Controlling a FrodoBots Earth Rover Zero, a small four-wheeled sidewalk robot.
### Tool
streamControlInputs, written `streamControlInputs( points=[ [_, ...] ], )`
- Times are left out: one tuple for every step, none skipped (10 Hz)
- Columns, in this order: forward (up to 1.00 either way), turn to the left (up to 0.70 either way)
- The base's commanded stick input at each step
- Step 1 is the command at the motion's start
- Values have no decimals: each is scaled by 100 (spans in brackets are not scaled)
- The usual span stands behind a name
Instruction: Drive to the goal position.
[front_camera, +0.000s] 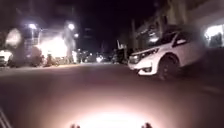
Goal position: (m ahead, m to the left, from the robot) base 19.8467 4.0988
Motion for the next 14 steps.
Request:
streamControlInputs(
  points=[
    [70, -35],
    [70, -20],
    [70, -3],
    [70, 0],
    [70, 0],
    [70, 0],
    [70, 0],
    [70, 12],
    [70, 35],
    [70, 35],
    [70, 35],
    [70, 35],
    [70, 35],
    [70, 35]
  ],
)
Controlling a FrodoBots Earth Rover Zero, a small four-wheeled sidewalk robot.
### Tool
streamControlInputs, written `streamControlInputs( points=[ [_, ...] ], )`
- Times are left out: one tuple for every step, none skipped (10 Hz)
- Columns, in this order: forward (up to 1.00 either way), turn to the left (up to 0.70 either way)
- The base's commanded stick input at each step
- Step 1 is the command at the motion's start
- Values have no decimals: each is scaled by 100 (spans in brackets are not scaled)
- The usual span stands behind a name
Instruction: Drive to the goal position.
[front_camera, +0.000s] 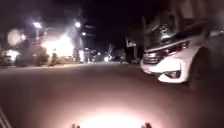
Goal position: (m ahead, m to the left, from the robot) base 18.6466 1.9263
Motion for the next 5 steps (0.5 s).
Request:
streamControlInputs(
  points=[
    [70, 24],
    [70, 0],
    [70, 0],
    [70, 0],
    [70, 0]
  ],
)
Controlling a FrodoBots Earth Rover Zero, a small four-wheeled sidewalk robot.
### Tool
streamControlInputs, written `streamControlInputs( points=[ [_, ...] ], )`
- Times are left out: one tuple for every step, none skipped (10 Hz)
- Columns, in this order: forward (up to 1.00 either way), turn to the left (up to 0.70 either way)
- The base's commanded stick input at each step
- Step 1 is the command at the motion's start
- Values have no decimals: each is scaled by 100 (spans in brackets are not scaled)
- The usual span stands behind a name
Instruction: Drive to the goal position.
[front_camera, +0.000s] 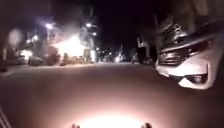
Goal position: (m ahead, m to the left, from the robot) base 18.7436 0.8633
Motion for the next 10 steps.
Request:
streamControlInputs(
  points=[
    [70, 0],
    [70, 0],
    [70, 0],
    [70, 0],
    [70, 0],
    [70, -21],
    [70, -35],
    [70, -35],
    [70, 0],
    [70, 0]
  ],
)
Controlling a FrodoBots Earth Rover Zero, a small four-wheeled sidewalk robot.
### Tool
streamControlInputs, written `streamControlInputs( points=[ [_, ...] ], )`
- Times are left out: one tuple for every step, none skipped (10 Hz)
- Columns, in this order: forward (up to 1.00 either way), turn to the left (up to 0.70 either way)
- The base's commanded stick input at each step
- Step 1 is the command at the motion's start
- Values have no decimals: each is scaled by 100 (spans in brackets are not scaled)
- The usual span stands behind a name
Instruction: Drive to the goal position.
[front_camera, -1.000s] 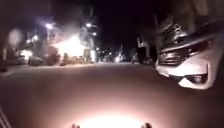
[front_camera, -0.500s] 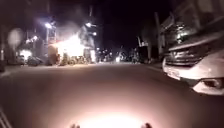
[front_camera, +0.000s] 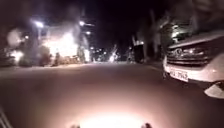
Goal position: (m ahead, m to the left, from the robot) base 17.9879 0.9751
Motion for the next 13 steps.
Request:
streamControlInputs(
  points=[
    [70, 0],
    [70, 0],
    [70, 0],
    [70, 0],
    [70, 0],
    [70, 0],
    [70, 0],
    [70, 0],
    [70, 0],
    [70, 0],
    [70, 0],
    [70, 0],
    [70, -18]
  ],
)
